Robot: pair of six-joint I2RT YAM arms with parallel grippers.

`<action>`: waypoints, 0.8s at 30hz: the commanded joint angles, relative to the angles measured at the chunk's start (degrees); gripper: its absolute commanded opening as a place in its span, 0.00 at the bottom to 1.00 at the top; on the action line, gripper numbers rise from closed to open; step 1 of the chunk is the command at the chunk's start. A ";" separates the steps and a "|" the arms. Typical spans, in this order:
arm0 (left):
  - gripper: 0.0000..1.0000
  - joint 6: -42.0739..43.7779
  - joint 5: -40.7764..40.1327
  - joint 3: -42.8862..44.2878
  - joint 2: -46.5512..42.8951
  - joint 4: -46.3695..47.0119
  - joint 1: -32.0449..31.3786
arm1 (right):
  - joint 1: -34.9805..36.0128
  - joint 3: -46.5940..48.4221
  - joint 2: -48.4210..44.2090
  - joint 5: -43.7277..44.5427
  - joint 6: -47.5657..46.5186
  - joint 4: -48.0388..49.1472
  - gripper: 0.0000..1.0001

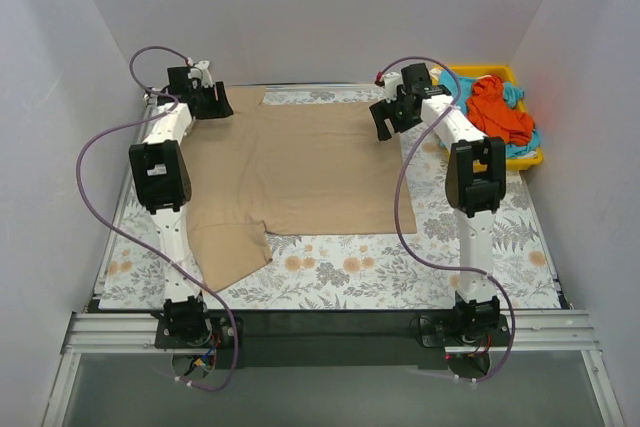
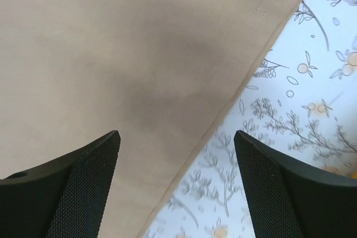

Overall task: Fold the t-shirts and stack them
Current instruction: Flatten the tshirt out

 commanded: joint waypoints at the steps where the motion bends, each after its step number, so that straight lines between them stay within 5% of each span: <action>1: 0.53 3.10 3.30 -5.14 -16.49 0.44 -0.04 | 0.87 -3.68 -11.27 -4.89 -2.64 -2.10 0.75; 8: 0.50 12.15 2.51 -27.38 -29.69 -3.95 0.04 | 2.62 -18.70 -17.33 -7.18 -6.60 -7.29 0.59; 24: 0.46 26.40 -2.24 -61.93 -43.85 -3.52 -0.13 | 4.21 -36.74 -19.71 -3.40 -11.08 -7.20 0.51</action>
